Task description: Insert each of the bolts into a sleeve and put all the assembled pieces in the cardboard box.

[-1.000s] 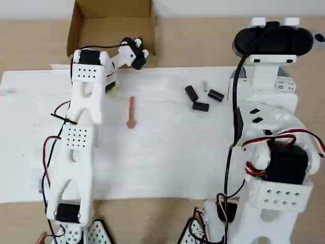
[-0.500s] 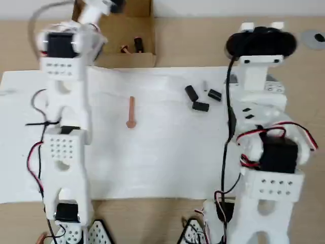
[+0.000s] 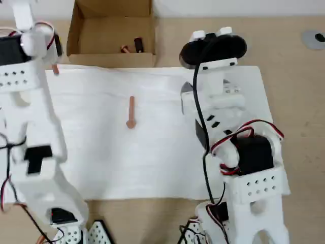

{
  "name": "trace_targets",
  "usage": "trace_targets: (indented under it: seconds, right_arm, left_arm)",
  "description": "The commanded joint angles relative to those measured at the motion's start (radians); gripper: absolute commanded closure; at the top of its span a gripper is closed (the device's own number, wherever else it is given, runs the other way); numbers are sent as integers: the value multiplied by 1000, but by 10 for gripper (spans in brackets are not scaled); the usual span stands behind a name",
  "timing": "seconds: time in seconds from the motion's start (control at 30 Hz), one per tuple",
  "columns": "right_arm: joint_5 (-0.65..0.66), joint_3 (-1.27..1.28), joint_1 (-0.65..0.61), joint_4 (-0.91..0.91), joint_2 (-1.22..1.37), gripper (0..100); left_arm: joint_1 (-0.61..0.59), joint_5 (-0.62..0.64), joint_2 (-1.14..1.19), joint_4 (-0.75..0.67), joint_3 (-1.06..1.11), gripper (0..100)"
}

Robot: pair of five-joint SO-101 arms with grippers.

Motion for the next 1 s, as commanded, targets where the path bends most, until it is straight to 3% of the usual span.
trace_targets:
  seconds: [0.0,0.3,0.57,0.8,0.97]
  right_arm:
    - [-3,15,-18,-25,-8,760]
    - [3,107,-13,-25,44,760]
    - [132,-2,77,-166,450,760]
    - [132,-248,174,-155,845,760]
    - [132,-429,183,-51,1046,760]
  left_arm:
    - [40,40,-280,-6,275,989]
    - [54,84,-803,-259,859,989]
    - [54,97,-1211,-529,1326,993]
    - [54,135,-1257,-571,1425,993]
    - [54,132,-1257,-568,1430,993]
